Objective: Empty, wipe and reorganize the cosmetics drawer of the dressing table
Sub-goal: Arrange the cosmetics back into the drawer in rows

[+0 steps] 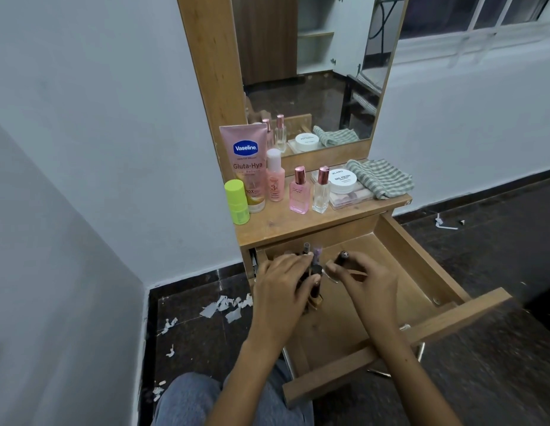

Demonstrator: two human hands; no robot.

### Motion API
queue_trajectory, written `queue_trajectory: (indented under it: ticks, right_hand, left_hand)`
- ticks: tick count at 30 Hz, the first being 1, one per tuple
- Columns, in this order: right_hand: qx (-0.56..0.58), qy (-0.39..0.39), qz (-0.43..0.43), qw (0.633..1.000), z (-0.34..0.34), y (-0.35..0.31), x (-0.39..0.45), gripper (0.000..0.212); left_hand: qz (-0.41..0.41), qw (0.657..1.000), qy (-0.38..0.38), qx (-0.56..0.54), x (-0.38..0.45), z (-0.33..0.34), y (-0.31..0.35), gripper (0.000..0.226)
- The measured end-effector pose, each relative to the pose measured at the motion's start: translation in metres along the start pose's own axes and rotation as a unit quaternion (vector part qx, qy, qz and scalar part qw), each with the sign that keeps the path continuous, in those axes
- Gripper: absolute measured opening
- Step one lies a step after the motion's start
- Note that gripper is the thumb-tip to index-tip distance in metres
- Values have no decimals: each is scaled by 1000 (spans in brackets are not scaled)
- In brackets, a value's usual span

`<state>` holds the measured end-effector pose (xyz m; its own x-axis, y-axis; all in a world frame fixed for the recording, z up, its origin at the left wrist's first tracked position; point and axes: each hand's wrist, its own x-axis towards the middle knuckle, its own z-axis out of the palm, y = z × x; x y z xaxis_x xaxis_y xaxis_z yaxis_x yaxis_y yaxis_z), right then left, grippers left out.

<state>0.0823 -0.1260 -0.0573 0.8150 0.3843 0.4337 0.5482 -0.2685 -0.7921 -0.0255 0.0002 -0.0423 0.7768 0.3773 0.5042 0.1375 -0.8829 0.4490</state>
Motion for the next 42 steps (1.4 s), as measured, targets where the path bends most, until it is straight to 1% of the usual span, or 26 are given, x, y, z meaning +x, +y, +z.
queue_trajectory:
  ticks: [2, 4, 7, 10, 12, 14, 17, 23, 26, 28, 31, 34, 36, 40, 42]
  right_hand:
    - [3, 24, 40, 999, -1, 1, 1, 14]
    - [-29, 26, 77, 996, -1, 4, 0, 10]
    - [-76, -42, 147, 985, 4, 11, 1, 10]
    - [-131, -127, 189, 965, 12, 18, 5, 15]
    - [-162, -177, 198, 950, 15, 18, 7, 19]
    - [-162, -204, 202, 944, 18, 18, 8, 20]
    - [-162, -208, 196, 945, 20, 19, 7, 16]
    - [-146, -238, 140, 950, 20, 15, 3, 13]
    - [-131, -236, 131, 954, 19, 15, 1, 13]
    - [-128, -245, 133, 952, 18, 13, 1, 19]
    - [-107, -255, 159, 948, 17, 14, 1, 29]
    - [-106, -234, 178, 950, 16, 17, 0, 33]
    - [-105, -204, 182, 956, 13, 16, 0, 32]
    - [-102, -113, 113, 982, 11, 8, 2, 24]
    - [-87, -105, 72, 988, 11, 4, 1, 24]
  left_hand:
    - [-11, 999, -21, 29, -8, 0, -9, 32]
    - [-14, 998, -46, 50, -14, 2, -15, 26]
    - [-31, 993, -82, 74, -19, 3, -20, 28]
    - [-45, 992, -84, 78, -20, 4, -24, 31]
    - [-47, 993, -74, 78, -20, 4, -25, 30]
    - [-48, 994, -65, 76, -21, 4, -25, 28]
    - [-54, 994, -61, 70, -22, 4, -25, 26]
    - [-64, 994, -63, 64, -22, 2, -23, 21]
    - [-65, 994, -60, 57, -21, 1, -22, 18]
    - [-65, 995, -52, 52, -22, 0, -21, 17]
    - [-66, 996, -38, 42, -22, -1, -22, 17]
    - [-70, 997, -25, 29, -22, -2, -24, 17]
    - [-76, 997, -17, 21, -22, -4, -25, 16]
    - [-79, 997, -6, 20, -22, -6, -28, 15]
    - [-82, 997, 2, 17, -23, -7, -29, 15]
